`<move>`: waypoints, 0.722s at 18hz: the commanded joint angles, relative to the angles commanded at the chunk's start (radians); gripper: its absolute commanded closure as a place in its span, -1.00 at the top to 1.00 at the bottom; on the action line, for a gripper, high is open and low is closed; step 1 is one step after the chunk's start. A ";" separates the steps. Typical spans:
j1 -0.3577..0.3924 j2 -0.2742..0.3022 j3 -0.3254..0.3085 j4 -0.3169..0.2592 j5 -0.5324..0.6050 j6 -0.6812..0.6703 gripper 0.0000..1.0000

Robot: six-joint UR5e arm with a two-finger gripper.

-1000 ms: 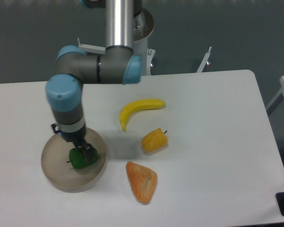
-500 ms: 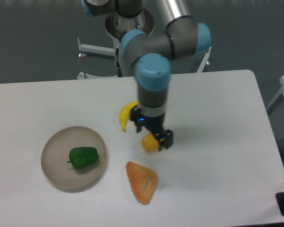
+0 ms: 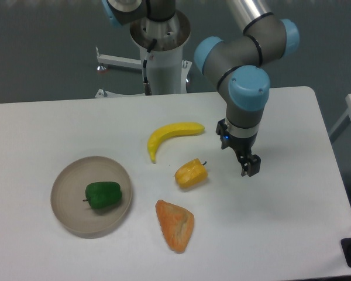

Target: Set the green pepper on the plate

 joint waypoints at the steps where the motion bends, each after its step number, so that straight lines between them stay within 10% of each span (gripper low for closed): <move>1: 0.000 -0.002 0.000 -0.002 0.002 0.000 1.00; 13: 0.008 -0.006 0.058 -0.061 0.006 0.000 1.00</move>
